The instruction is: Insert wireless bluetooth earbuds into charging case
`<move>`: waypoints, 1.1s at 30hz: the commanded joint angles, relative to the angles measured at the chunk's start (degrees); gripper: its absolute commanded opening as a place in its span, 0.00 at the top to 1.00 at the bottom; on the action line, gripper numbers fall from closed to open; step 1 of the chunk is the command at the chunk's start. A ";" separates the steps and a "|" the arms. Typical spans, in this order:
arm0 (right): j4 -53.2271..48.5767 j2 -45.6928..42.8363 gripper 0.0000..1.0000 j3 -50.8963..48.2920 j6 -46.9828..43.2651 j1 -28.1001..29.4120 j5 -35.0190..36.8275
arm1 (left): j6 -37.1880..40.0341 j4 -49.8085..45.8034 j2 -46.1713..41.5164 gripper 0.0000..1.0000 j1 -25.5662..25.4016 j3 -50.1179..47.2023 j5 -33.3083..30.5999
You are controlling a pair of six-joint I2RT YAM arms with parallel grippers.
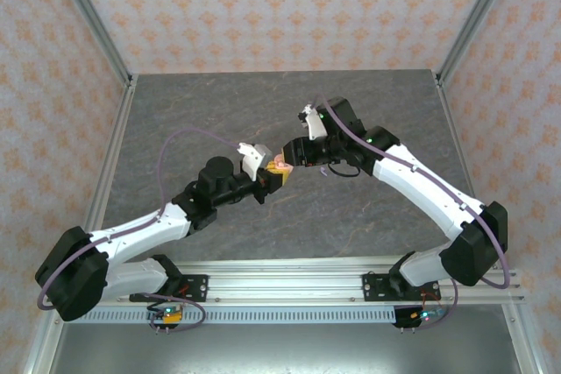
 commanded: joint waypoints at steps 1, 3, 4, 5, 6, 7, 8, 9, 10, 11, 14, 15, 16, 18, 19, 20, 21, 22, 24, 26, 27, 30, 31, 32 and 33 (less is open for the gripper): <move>0.49 -1.92 0.57 0.90 0.95 0.45 4.76 | 2.00 -1.54 -0.18 0.93 -0.35 1.99 0.37; 1.45 -2.59 0.59 0.35 2.08 0.41 6.90 | 3.26 -2.40 -0.44 0.93 -0.68 2.01 0.69; 1.57 -2.72 0.60 0.40 2.61 0.41 7.46 | 3.83 -2.78 -0.69 0.93 -0.79 1.92 0.74; 1.61 -2.71 0.61 0.53 3.10 0.41 7.66 | 4.42 -3.11 -0.84 0.93 -1.01 1.87 0.67; 1.48 -2.65 0.62 0.85 3.39 0.41 7.52 | 5.04 -3.47 -1.04 0.93 -1.17 1.76 0.30; 1.16 -2.49 0.63 1.27 3.73 0.41 7.41 | 5.50 -3.96 -1.19 0.93 -1.38 1.80 -0.05; 0.91 -2.20 0.65 1.65 4.22 0.33 7.11 | 6.27 -4.64 -1.24 0.93 -1.54 1.91 -0.14; 0.70 -1.79 0.68 2.09 4.67 0.32 6.88 | 7.20 -5.19 -1.37 0.93 -1.67 2.00 0.07; 0.53 -1.31 0.70 2.54 4.95 0.23 6.39 | 7.99 -5.49 -1.50 0.93 -1.92 2.09 0.30; 0.27 -0.72 0.72 3.01 5.07 0.23 5.37 | 8.91 -5.86 -1.74 0.93 -2.23 2.18 0.38; -1.22 1.41 0.78 4.73 5.20 0.32 2.90 | 11.55 -7.39 -2.28 0.93 -2.89 2.68 0.74; -1.88 2.15 0.79 5.28 5.04 0.32 2.24 | 12.25 -8.30 -2.37 0.93 -3.07 3.07 0.70; -2.46 2.76 0.81 5.74 4.87 0.32 1.77 | 12.76 -9.08 -2.27 0.93 -3.20 3.38 0.82; -3.54 4.01 0.83 6.56 4.42 0.45 0.57 | 13.32 -9.92 -2.28 0.93 -3.42 3.85 0.95; -4.11 4.68 0.84 6.93 4.14 0.49 0.13 | 13.49 -9.95 -2.34 0.93 -3.49 3.92 1.02; -4.71 5.14 0.84 7.22 4.10 0.54 0.06 | 13.66 -9.92 -2.30 0.93 -3.51 3.94 1.01; -5.11 5.51 0.85 7.29 4.06 0.50 0.10 | 13.76 -10.01 -2.41 0.93 -3.58 4.00 1.00; -5.42 5.84 0.85 7.48 4.06 0.50 0.13 | 13.85 -10.05 -2.38 0.93 -3.70 4.11 1.09; -6.11 6.55 0.85 7.82 3.96 0.50 0.02 | 14.11 -10.04 -2.51 0.93 -3.86 4.19 1.19; -6.87 7.20 0.85 8.33 3.61 0.50 -0.70 | 14.16 -9.75 -2.52 0.93 -3.87 4.11 1.05; -7.36 7.62 0.85 8.62 3.47 0.50 -1.28 | 14.11 -9.75 -2.48 0.93 -3.87 4.15 0.83; -8.28 8.43 0.85 8.93 2.94 0.59 -2.94 | 13.91 -9.95 -2.31 0.93 -3.87 4.38 0.41; -8.44 8.51 0.85 8.67 2.72 0.59 -3.50 | 13.77 -10.02 -2.19 0.93 -3.87 4.46 -0.10; -8.53 8.61 0.85 8.51 2.63 0.61 -4.04 | 13.49 -9.98 -2.07 0.93 -3.87 4.42 -0.62; -8.65 8.61 0.85 8.41 2.50 0.58 -4.51 | 13.26 -9.94 -1.99 0.93 -3.86 4.38 -1.21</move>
